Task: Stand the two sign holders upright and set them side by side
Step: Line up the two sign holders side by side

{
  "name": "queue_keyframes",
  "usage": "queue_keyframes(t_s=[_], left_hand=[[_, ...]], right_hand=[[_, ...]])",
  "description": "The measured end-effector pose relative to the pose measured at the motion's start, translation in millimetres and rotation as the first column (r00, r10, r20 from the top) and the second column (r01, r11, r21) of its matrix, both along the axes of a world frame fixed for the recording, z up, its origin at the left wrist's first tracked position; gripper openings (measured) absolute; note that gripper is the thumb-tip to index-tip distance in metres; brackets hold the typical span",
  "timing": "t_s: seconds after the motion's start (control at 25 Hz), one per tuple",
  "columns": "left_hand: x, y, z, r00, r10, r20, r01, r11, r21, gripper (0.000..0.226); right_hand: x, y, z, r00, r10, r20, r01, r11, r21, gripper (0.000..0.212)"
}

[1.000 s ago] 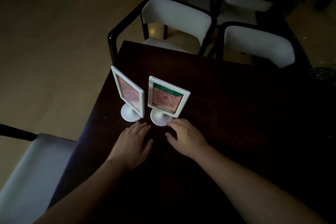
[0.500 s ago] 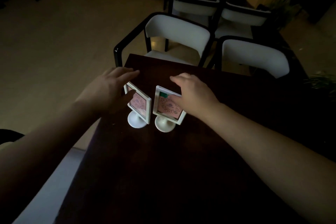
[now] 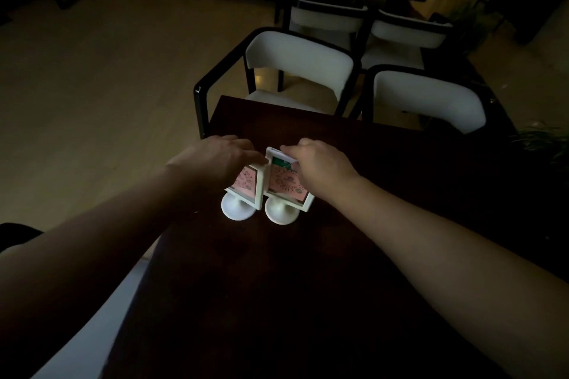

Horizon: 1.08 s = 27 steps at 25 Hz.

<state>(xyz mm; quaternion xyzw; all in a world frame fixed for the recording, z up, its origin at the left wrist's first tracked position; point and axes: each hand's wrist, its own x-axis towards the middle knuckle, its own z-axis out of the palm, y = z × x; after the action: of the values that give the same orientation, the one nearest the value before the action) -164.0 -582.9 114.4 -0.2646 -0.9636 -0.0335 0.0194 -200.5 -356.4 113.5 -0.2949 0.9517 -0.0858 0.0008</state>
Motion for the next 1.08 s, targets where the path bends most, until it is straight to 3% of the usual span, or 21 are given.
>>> queue_keyframes(t_s=[0.4, 0.8, 1.08], left_hand=[[2, -2, -3, 0.989, 0.148, -0.001, -0.148, 0.989, -0.021, 0.057], [1, 4, -8, 0.963, 0.256, 0.080, -0.267, 0.944, 0.193, 0.053], [0, 4, -11, 0.963, 0.257, 0.081, -0.269, 0.932, 0.242, 0.046]], right_hand=[[1, 2, 9, 1.000, -0.003, 0.012, 0.003, 1.000, -0.014, 0.038], [-1, 4, 12, 1.000, 0.010, 0.010, -0.009, 1.000, -0.024, 0.033], [0, 3, 11, 1.000, 0.001, 0.014, -0.001, 1.000, -0.021, 0.034]])
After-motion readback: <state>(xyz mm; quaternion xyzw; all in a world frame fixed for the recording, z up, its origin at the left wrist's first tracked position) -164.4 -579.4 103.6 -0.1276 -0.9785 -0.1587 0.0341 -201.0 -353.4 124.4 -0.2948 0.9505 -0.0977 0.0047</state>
